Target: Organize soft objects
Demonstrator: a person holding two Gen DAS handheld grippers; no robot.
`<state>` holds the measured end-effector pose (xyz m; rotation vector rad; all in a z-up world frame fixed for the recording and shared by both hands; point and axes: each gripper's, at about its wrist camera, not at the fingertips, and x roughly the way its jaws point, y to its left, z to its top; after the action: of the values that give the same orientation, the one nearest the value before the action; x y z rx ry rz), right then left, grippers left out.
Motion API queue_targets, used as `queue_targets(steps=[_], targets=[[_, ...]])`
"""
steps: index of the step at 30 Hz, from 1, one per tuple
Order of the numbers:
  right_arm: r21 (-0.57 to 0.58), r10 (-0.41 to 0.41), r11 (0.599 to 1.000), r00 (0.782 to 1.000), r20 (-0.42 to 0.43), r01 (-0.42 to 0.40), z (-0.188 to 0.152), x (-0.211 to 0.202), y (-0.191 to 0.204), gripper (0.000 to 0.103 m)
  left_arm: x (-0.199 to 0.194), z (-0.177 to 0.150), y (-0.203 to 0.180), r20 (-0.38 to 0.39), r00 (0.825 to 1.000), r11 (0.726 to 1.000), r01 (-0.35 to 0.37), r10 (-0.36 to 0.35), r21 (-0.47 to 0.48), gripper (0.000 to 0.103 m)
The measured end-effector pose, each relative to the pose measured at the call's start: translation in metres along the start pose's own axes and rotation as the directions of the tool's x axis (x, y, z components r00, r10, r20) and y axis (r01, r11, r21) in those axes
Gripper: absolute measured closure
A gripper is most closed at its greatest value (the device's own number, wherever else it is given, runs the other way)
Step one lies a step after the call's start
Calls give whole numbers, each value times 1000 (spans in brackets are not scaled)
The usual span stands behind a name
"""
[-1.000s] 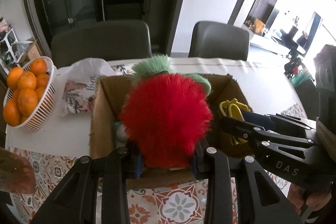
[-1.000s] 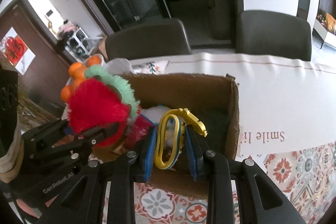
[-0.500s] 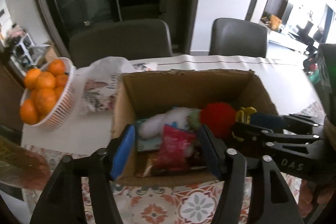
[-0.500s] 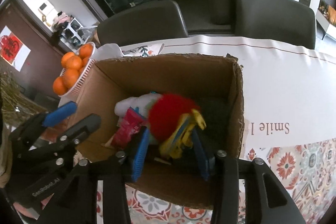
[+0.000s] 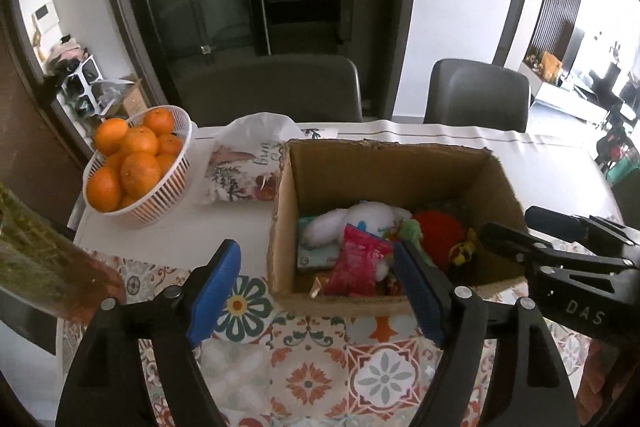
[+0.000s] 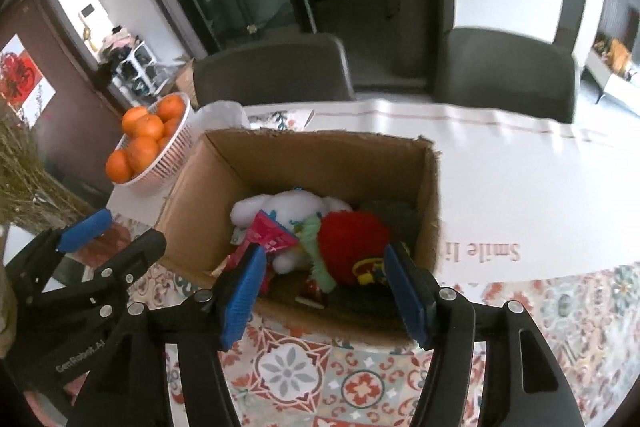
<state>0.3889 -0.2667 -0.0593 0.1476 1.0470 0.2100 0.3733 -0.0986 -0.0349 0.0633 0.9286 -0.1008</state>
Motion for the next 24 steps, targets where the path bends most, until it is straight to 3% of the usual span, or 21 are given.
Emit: queue_targets(steps=[8, 13, 18, 24], targets=[[-8, -82, 996, 985, 154, 84, -35, -70, 9, 40, -62, -27, -9, 99, 995, 1000, -26, 27, -12, 17], [-4, -107, 994, 968, 228, 111, -62, -111, 11, 29, -100, -52, -13, 158, 986, 999, -41, 43, -19, 11], [2, -128, 991, 949, 287, 133, -91, -146, 19, 22, -140, -78, -14, 225, 973, 999, -45, 50, -27, 2], [13, -150, 988, 930, 337, 154, -127, -181, 27, 22, -179, -108, -14, 291, 955, 998, -50, 57, -32, 0]])
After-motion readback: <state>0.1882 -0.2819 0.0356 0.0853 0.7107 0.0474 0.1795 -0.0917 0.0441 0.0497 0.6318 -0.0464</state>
